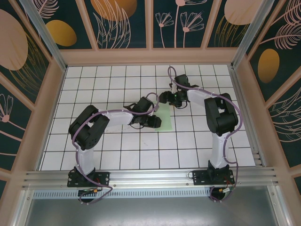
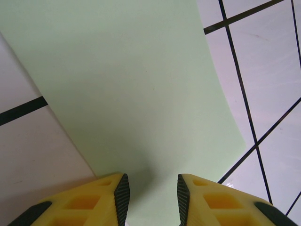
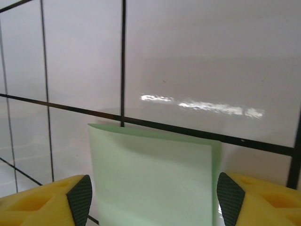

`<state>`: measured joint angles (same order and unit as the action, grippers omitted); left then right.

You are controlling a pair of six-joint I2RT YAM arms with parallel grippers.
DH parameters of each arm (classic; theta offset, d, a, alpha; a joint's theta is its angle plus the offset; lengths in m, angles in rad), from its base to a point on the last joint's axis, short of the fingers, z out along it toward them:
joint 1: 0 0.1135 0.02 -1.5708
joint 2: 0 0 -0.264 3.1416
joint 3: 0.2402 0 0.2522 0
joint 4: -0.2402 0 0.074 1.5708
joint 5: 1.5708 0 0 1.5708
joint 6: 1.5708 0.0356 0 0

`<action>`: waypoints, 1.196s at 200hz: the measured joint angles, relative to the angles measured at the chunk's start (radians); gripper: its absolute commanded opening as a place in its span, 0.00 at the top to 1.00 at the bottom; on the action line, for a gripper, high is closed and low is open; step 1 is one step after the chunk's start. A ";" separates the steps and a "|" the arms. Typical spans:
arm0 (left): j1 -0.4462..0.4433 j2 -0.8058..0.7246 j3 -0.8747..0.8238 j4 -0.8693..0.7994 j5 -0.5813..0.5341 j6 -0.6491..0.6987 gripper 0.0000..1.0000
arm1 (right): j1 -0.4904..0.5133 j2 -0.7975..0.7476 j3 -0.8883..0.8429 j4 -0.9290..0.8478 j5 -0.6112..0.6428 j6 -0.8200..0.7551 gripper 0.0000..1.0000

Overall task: Fold a paper plane with a square sheet of paper (fold left side to right side)
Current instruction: Fold the triangle a second time at the center of the table.

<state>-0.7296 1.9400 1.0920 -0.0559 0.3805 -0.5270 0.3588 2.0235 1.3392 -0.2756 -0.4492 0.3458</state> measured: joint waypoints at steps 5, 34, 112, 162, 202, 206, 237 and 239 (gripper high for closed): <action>0.000 0.000 0.000 0.000 0.000 0.000 0.63 | 0.000 0.000 0.000 0.003 -0.005 0.000 0.28; 0.000 0.000 0.000 0.000 0.000 0.000 0.63 | 0.000 0.000 -0.004 0.012 -0.023 0.000 0.30; 0.000 -0.002 0.000 0.000 0.000 0.000 0.59 | -0.009 -0.019 -0.069 0.014 -0.076 0.000 0.38; -0.008 -0.057 -0.023 -0.011 -0.014 0.012 0.43 | -0.011 -0.069 -0.111 0.016 -0.102 0.000 0.41; -0.008 -0.204 -0.064 -0.009 -0.058 0.041 0.40 | -0.013 -0.069 -0.109 0.014 -0.106 0.000 0.55; -0.008 -0.217 -0.069 -0.007 -0.061 0.046 0.40 | -0.013 -0.069 -0.108 0.014 -0.109 -0.005 0.57; -0.013 -0.308 -0.130 0.016 -0.092 0.084 0.38 | -0.015 -0.066 -0.082 -0.002 -0.135 0.005 0.73; -0.014 -0.312 -0.134 0.016 -0.095 0.089 0.38 | -0.015 -0.066 -0.079 -0.002 -0.139 0.005 0.74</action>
<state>-0.7437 1.6283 0.9577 -0.0402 0.2859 -0.4385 0.3435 1.9572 1.2602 -0.2775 -0.5884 0.3504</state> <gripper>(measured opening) 0.617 0.301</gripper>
